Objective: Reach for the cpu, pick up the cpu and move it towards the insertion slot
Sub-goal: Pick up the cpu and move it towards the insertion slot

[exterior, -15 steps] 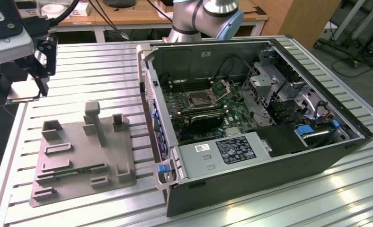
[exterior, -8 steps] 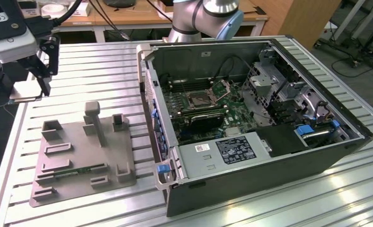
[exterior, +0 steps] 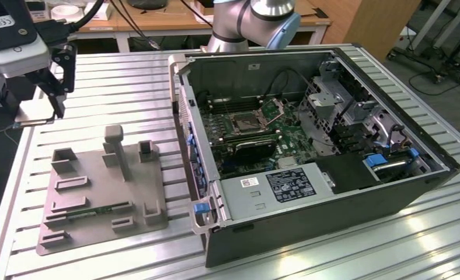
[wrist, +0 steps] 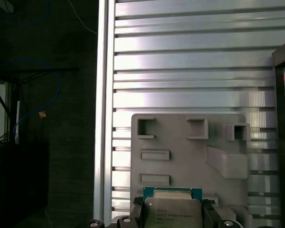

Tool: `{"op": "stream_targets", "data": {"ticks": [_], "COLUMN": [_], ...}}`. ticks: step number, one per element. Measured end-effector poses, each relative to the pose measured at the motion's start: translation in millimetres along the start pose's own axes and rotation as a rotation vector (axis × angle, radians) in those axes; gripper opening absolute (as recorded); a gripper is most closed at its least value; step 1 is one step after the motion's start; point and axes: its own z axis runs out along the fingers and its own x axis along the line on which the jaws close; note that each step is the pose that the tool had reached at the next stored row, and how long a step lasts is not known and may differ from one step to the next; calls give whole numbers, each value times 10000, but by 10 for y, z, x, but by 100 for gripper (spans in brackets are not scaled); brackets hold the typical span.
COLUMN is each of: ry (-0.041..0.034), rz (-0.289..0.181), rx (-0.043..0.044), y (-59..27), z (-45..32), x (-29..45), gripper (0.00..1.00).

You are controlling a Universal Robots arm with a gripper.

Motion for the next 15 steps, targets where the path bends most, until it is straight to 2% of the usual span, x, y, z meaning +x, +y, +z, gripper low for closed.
{"op": "stream_targets", "data": {"ticks": [15], "ry": [1], "rz": [0], "rx": [-2], "y": [0], "z": [-2], "x": [-60], "gripper": [55]}}
